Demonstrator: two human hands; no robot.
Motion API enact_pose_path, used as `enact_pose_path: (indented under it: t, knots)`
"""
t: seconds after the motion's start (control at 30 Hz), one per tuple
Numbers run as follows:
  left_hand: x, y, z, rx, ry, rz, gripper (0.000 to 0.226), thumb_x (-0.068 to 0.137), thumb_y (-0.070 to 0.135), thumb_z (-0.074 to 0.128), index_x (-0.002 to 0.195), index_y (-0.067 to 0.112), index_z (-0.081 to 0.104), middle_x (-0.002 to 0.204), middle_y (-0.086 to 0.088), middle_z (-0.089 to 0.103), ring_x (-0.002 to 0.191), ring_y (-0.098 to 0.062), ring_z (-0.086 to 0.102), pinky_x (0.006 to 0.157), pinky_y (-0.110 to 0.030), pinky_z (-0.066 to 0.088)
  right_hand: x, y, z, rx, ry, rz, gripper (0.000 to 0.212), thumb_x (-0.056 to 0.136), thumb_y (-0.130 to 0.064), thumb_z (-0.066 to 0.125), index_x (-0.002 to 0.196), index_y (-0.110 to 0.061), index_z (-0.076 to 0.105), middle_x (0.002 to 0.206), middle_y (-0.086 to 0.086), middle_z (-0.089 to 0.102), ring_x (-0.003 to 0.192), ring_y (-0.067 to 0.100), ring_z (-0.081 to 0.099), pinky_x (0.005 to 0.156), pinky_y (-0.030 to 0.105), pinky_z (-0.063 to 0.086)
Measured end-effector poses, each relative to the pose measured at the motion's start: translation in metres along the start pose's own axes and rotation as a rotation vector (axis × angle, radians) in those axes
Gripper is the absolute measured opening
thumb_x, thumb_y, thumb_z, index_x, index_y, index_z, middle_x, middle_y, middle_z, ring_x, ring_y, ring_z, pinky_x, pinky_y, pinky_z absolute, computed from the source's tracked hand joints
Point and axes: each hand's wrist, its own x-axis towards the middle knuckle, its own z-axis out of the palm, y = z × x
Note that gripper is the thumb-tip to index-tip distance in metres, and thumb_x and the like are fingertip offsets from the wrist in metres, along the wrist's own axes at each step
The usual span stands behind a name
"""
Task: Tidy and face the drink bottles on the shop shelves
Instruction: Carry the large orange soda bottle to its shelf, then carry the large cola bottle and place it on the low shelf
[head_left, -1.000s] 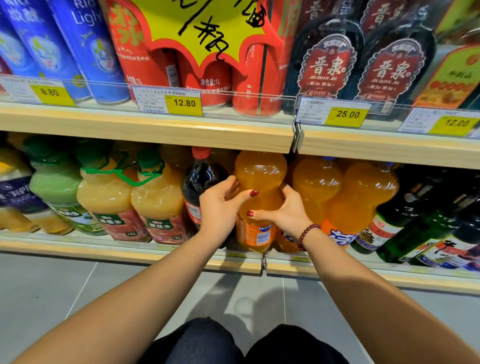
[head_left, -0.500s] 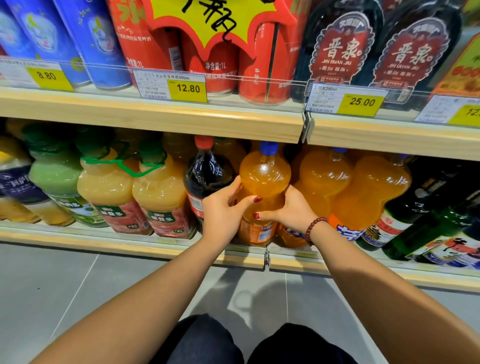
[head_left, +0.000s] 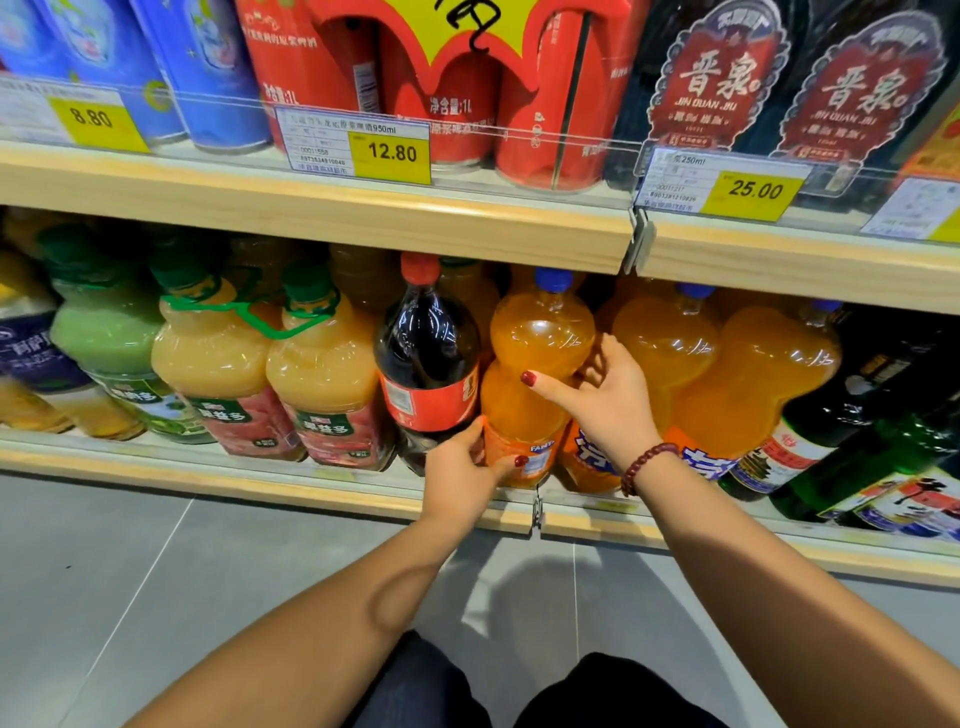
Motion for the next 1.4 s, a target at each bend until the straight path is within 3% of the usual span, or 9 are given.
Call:
enact_pose_path:
  t: [0.33,0.47,0.6,0.73,0.87,0.97,1.1,1.23,1.4]
  knots:
    - [0.005,0.006,0.018,0.092,0.188,-0.080,0.032,0.077,0.031,0.077,0.100,0.011,0.070,0.079,0.003,0.069,0.070,-0.006,0.057,0.072,-0.025,0.049,0.004,0.004,-0.003,0.012,-0.050,-0.020,0.075,0.076,-0.028,0.075,0.140,-0.011,0.040,0.139,0.006,0.051,0.129,0.021,0.047,0.106,0.043,0.043]
    - [0.004,0.003,0.014,0.058,0.146,-0.070,0.039,0.078,0.027,0.076,0.111,0.006,0.068,0.094,-0.004,0.073,0.079,-0.005,0.058,0.079,-0.023,0.048,0.000,0.008,-0.001,0.052,-0.054,-0.037,0.071,0.077,-0.024,0.075,0.139,-0.012,0.041,0.138,0.005,0.052,0.128,0.019,0.048,0.106,0.044,0.042]
    - [0.003,0.003,-0.003,-0.089,0.028,-0.085,0.051,0.079,0.016,0.075,0.126,0.004,0.058,0.109,-0.005,0.069,0.098,-0.010,0.064,0.088,-0.024,0.052,-0.006,0.012,0.001,0.063,-0.056,-0.055,0.070,0.078,-0.027,0.073,0.139,-0.019,0.040,0.137,-0.001,0.052,0.124,0.011,0.049,0.099,0.029,0.047]
    - [-0.008,-0.002,-0.038,-0.110,0.020,0.013,0.042,0.075,0.008,0.078,0.116,0.012,0.066,0.101,-0.002,0.072,0.090,-0.009,0.068,0.076,-0.011,0.053,-0.024,0.017,-0.002,-0.044,-0.017,-0.085,0.073,0.070,-0.044,0.071,0.135,-0.026,0.043,0.124,-0.021,0.051,0.108,-0.009,0.050,0.077,0.004,0.043]
    - [-0.020,0.000,-0.093,-0.034,0.210,0.273,0.038,0.074,0.006,0.078,0.106,0.023,0.068,0.095,0.003,0.070,0.087,-0.013,0.067,0.081,-0.029,0.057,-0.056,0.044,-0.009,-0.249,0.050,-0.088,0.051,0.072,-0.041,0.075,0.118,-0.026,0.058,0.109,-0.009,0.062,0.099,0.007,0.059,0.082,0.025,0.053]
    - [-0.010,0.017,-0.121,0.067,0.335,0.420,0.048,0.074,0.016,0.079,0.118,0.019,0.062,0.108,0.001,0.063,0.100,-0.010,0.062,0.085,-0.022,0.053,-0.066,0.055,0.001,-0.262,-0.056,-0.098,0.036,0.075,-0.025,0.078,0.107,-0.027,0.063,0.095,-0.011,0.064,0.089,0.005,0.061,0.083,0.035,0.055]
    - [0.017,0.045,-0.129,0.122,0.240,0.402,0.079,0.065,0.041,0.079,0.134,0.023,0.044,0.127,0.002,0.046,0.119,-0.008,0.047,0.098,-0.016,0.040,-0.060,0.043,0.028,-0.197,-0.161,-0.128,0.050,0.073,-0.026,0.080,0.117,-0.030,0.057,0.109,-0.010,0.063,0.102,0.006,0.060,0.086,0.021,0.051]
    - [0.040,0.058,-0.117,0.233,0.130,0.303,0.091,0.055,0.045,0.087,0.129,0.016,0.043,0.106,0.009,0.046,0.107,-0.013,0.046,0.085,-0.023,0.040,-0.050,0.022,0.052,-0.116,-0.163,-0.166,0.063,0.073,-0.026,0.080,0.128,-0.029,0.050,0.119,-0.016,0.057,0.110,-0.001,0.055,0.087,0.014,0.047]
    - [0.048,0.054,-0.111,0.201,0.154,0.308,0.089,0.050,0.046,0.088,0.123,0.020,0.045,0.095,0.025,0.044,0.098,-0.007,0.051,0.073,-0.013,0.039,-0.043,0.011,0.064,-0.001,-0.129,-0.131,0.071,0.072,-0.024,0.081,0.133,-0.027,0.046,0.122,-0.018,0.053,0.117,0.003,0.053,0.094,0.020,0.048]
